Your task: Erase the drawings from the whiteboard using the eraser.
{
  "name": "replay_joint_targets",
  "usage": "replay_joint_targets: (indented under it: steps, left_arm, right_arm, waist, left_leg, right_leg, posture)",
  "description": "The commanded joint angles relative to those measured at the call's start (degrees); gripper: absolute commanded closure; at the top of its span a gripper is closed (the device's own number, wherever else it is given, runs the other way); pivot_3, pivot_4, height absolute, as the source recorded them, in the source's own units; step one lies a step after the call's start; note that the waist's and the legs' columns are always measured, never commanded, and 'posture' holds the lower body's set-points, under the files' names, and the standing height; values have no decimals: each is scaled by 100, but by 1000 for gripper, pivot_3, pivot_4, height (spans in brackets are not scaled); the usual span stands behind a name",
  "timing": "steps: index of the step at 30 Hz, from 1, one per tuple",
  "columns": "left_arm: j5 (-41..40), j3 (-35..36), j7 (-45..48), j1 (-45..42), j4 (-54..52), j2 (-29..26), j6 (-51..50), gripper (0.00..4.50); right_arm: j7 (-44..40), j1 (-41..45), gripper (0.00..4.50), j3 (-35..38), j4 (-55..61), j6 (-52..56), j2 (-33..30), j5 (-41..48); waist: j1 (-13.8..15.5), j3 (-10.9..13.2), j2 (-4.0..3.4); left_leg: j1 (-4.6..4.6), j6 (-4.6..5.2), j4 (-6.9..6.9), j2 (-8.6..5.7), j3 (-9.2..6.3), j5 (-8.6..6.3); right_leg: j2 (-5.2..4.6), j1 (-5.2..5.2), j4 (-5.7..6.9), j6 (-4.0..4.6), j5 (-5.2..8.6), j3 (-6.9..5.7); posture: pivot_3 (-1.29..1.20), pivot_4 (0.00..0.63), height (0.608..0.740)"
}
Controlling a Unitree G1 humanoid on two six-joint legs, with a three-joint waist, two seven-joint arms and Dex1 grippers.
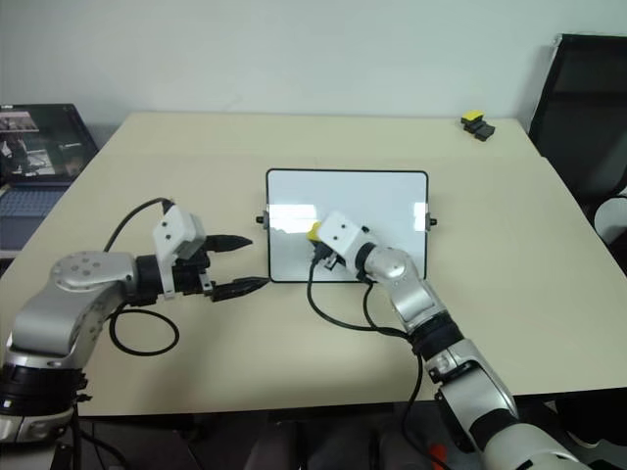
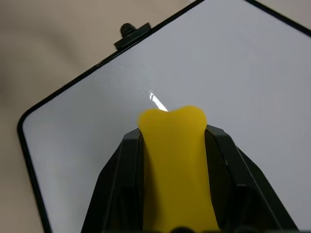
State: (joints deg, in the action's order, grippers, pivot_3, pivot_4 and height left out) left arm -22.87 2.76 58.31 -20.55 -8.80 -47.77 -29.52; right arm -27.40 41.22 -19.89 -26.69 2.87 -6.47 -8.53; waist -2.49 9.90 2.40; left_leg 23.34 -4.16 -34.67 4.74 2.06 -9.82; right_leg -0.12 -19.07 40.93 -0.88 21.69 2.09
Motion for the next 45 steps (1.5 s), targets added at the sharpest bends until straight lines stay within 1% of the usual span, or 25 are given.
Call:
replay_joint_targets:
  steps: [1, 3, 5, 7, 9, 11, 16, 20, 22, 26, 30, 33, 37, 39, 41, 43, 45]
  left_arm:
    - [-98, 169, 18, -71, -145, -27, 51, 0]
    - [-93, 159, 23, -91, -120, -27, 59, 0]
    - [-90, 154, 26, -107, -110, -28, 61, 0]
    - [-83, 148, 31, -123, -87, -28, 69, 0]
    - [-75, 140, 37, -137, -66, -31, 75, 0]
    - [-74, 135, 40, -145, -60, -29, 74, 0]
    - [-73, 128, 37, -144, -74, -21, 72, 0]
    - [-87, 142, 33, -123, -114, -26, 59, 0]
    - [-93, 150, 33, -110, -126, -30, 55, 0]
    - [-106, 154, 27, -109, -136, -21, 44, 0]
    - [-117, 153, 33, -95, -150, -22, 42, 0]
    - [-126, 143, 46, -105, -132, -32, 42, 0]
    - [-117, 95, 70, -164, -74, -31, 59, 0]
    - [-113, 89, 80, -180, -62, -29, 61, 0]
    - [-109, 94, 95, -176, -58, -30, 66, 0]
    - [-103, 98, 101, -171, -57, -27, 65, 0]
    - [-98, 98, 101, -153, -63, -25, 65, 0]
  right_arm:
    - [-9, -177, 3165, 42, -123, 204, -57, -68]
    - [-65, -84, 3165, 161, 392, 368, -42, 68]
    - [-215, 46, 3165, 324, 1268, 750, -12, 340]
    - [-229, 191, 3165, 485, 1831, 1015, 0, 479]
    - [-116, 386, 3165, 644, 1986, 1058, -37, 476]
    - [74, 586, 3166, 787, 1816, 918, -68, 408]
    - [380, 822, 3166, 790, 664, 289, -80, 203]
    - [529, 809, 3168, 431, -413, -476, 21, -137]
    - [476, 682, 3168, 320, -698, -686, 121, -172]
    - [299, 145, 3168, -19, -1229, -1010, 231, -333]
    - [67, -231, 3168, -131, -1227, -874, 299, -248]
    - [38, -268, 3168, -78, -989, -841, 327, -181]
    - [-68, 89, 3168, 230, 233, -436, 377, 135]
    - [-141, 228, 3168, 356, 780, -139, 411, 313]
    - [-93, 397, 3168, 539, 1147, 84, 458, 471]
    - [11, 537, 3168, 667, 1279, 183, 441, 485]
    - [229, 720, 3168, 774, 1078, 41, 330, 330]
  waist:
    - [0, 0, 0]
    - [1, 1, -1]
    - [10, 2, -3]
    - [23, 6, -5]
    - [43, 6, -5]
    - [49, 6, -5]
    - [61, 5, -4]
    - [32, 5, -4]
    - [-2, 4, -2]
    - [-34, 1, 2]
    - [-56, 1, 3]
    - [-57, 2, 2]
    - [-46, 8, -1]
    - [-37, 9, -2]
    - [-26, 9, -2]
    - [-22, 9, -2]
    - [-21, 8, -2]
  left_leg:
    - [-7, 1, 0, 0, 1, 1]
    - [-7, 5, 0, 0, 2, 3]
    - [4, 5, 1, 0, 5, 3]
    - [67, 4, -1, 1, 5, 6]
    - [124, 1, -3, 0, 4, 5]
    - [151, -1, -3, 1, 6, 3]
    - [151, -13, 20, 1, 15, -6]
    - [151, -13, 24, -1, 27, -6]
    - [143, -13, 24, 2, 26, -6]
    - [124, -13, 22, 2, 22, -6]
    - [45, -12, 23, -2, 19, -6]
    - [5, 5, 24, -1, 15, 6]
    - [-7, 18, 27, -1, 12, 17]
    - [22, 19, 27, -1, 12, 22]
    - [87, 15, 25, -3, 12, 26]
    - [132, 12, 26, -3, 12, 25]
    - [146, 6, 30, 0, 11, 21]
  right_leg:
    - [-1, 5, 0, -1, -1, 2]
    - [-1, 4, 0, -3, -4, 5]
    - [-1, -2, 0, -3, -4, 8]
    - [1, -36, 5, 15, -18, 7]
    - [6, -94, 6, 12, -21, 7]
    - [9, -120, -1, 12, -21, 8]
    - [8, -112, -51, 9, -19, 15]
    - [8, -113, -57, 9, -19, 24]
    - [8, -107, -53, 9, -19, 25]
    - [9, -94, -33, 8, -19, 24]
    - [5, -18, -27, 8, -19, 22]
    - [1, -4, -24, -7, -15, 20]
    - [-1, -6, -18, -8, -28, 23]
    - [0, -8, -12, -2, -31, 25]
    - [4, -67, -6, 10, -43, 24]
    - [6, -113, -6, 10, -43, 23]
    - [10, -125, -16, 4, -40, 22]
  posture:
    - [0, 150, 740]
    - [0, 150, 740]
    - [0, 150, 740]
    - [0, 150, 740]
    - [0, 150, 740]
    - [0, 150, 740]
    - [0, 150, 740]
    - [0, 150, 740]
    - [0, 150, 740]
    - [0, 150, 740]
    - [0, 150, 740]
    - [0, 150, 740]
    - [0, 150, 740]
    - [0, 150, 740]
    - [0, 150, 740]
    - [0, 150, 740]
    - [0, 150, 740]
